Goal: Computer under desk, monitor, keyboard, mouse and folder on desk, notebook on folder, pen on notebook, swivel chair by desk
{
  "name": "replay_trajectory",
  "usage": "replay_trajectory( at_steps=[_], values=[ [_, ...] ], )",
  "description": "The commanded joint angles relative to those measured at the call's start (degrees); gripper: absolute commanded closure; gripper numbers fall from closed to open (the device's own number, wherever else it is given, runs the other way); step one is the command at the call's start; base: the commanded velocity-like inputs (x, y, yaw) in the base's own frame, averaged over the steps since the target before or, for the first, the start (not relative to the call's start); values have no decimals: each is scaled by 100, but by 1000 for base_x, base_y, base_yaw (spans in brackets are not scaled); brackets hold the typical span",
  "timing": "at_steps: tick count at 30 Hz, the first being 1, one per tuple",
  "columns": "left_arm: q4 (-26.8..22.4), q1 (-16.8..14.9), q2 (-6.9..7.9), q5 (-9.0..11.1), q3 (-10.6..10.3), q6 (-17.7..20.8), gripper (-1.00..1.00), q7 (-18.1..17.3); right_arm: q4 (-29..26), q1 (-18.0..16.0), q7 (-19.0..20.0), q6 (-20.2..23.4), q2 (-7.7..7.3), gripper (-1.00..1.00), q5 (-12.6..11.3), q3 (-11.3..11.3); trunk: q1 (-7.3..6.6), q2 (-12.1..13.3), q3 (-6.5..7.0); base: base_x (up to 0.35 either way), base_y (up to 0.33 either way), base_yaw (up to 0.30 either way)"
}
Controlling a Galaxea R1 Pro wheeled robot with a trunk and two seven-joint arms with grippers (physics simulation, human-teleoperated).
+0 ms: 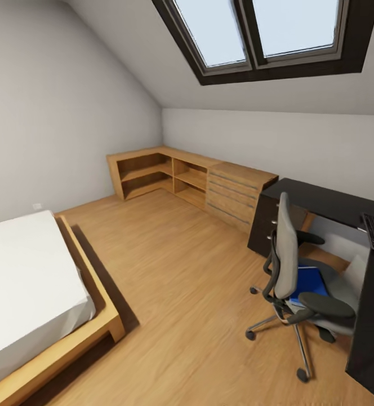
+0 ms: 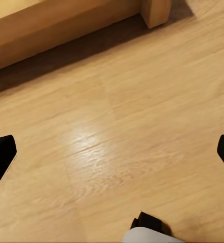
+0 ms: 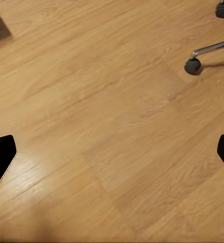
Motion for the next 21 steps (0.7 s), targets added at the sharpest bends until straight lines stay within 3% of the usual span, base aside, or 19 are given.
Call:
replay_trajectory(
  at_steps=[1, 11, 21],
  values=[
    [-6, 3, 2, 58, -24, -8, -100, -2, 4, -4, -4, -17, 0, -100, 42, -16, 0, -3, -5, 0, 335, -263],
    [57, 3, -13, 42, -41, -1, -100, -16, 4, -4, 4, -17, 1, -100, 50, -9, 0, -3, -5, 0, 320, -268],
    [259, 3, -79, 37, -67, -6, -100, -5, 4, -4, 9, -17, -2, -100, 51, -8, 0, -3, -5, 0, 43, -271]
  ],
)
